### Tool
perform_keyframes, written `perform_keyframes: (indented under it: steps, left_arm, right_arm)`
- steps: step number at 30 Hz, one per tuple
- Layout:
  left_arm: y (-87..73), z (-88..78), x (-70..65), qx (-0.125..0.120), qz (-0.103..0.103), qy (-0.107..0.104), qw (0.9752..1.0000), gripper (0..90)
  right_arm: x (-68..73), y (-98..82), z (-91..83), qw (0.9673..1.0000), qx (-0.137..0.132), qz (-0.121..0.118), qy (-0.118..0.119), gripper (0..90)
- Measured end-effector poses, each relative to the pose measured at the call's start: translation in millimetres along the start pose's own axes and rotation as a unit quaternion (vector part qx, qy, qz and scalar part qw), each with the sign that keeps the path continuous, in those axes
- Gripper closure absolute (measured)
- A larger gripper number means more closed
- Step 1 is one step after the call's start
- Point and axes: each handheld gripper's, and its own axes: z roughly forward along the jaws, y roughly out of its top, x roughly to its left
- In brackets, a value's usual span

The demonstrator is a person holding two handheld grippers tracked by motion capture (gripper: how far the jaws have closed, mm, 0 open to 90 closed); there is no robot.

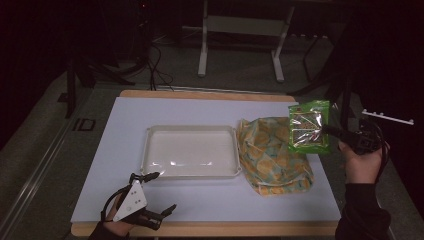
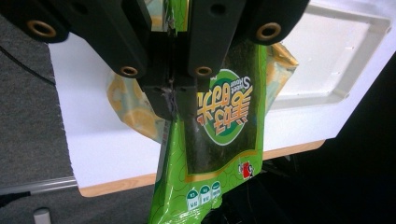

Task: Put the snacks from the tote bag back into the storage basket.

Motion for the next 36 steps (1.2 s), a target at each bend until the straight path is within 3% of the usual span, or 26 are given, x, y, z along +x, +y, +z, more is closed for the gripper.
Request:
perform_keyframes:
  steps: [21, 36]
  left_arm:
    - [0.2, -0.2, -0.7, 0.000, 0.002, 0.000, 1.0000, 0.3]
    - [0.5, -0.2, -1.2, 0.000, 0.004, 0.001, 1.0000, 0.4]
  right_arm:
    - [57.8, 26.4, 12.0, 0.9985, -0.005, -0.040, 0.038, 88.8]
    - [93.4, 25.6, 36.8, 0.9961, 0.011, -0.059, 0.065, 88.8]
